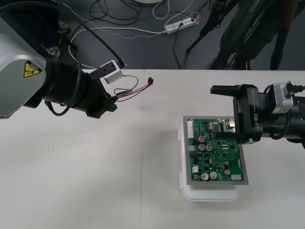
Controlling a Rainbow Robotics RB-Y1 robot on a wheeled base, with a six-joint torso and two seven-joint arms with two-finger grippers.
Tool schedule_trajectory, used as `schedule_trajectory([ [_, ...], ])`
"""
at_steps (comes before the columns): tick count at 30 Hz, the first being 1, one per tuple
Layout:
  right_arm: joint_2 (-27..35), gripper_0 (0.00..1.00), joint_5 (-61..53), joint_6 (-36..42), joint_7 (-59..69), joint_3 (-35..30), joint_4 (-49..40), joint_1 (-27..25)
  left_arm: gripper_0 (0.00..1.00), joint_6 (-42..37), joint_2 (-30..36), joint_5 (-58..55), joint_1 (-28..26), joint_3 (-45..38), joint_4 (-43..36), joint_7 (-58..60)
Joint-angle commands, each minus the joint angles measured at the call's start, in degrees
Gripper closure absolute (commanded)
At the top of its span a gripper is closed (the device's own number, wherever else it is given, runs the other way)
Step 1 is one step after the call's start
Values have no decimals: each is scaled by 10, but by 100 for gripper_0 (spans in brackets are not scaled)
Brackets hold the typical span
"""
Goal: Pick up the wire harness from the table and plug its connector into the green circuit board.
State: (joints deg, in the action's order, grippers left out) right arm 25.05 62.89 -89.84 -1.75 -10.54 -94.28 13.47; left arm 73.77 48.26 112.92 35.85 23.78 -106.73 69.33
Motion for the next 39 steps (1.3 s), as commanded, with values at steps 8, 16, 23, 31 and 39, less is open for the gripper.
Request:
schedule_trajectory([
  [8,8,0,-11,-2,10,-14,-9,12,100,122,-37,-50,-97,-124,-106,-46],
  [16,8,0,-12,-2,10,-12,-12,12,100,162,-99,-57,-139,-188,-168,-46],
  [23,8,0,-13,-2,10,-8,-13,12,100,162,-142,-77,-180,-215,-211,-47],
  [31,8,0,-13,-2,10,-5,-13,12,100,162,-172,-101,-204,-215,-233,-54],
  [39,9,0,-12,-2,10,-1,-13,12,100,162,-195,-133,-209,-209,-249,-59],
])
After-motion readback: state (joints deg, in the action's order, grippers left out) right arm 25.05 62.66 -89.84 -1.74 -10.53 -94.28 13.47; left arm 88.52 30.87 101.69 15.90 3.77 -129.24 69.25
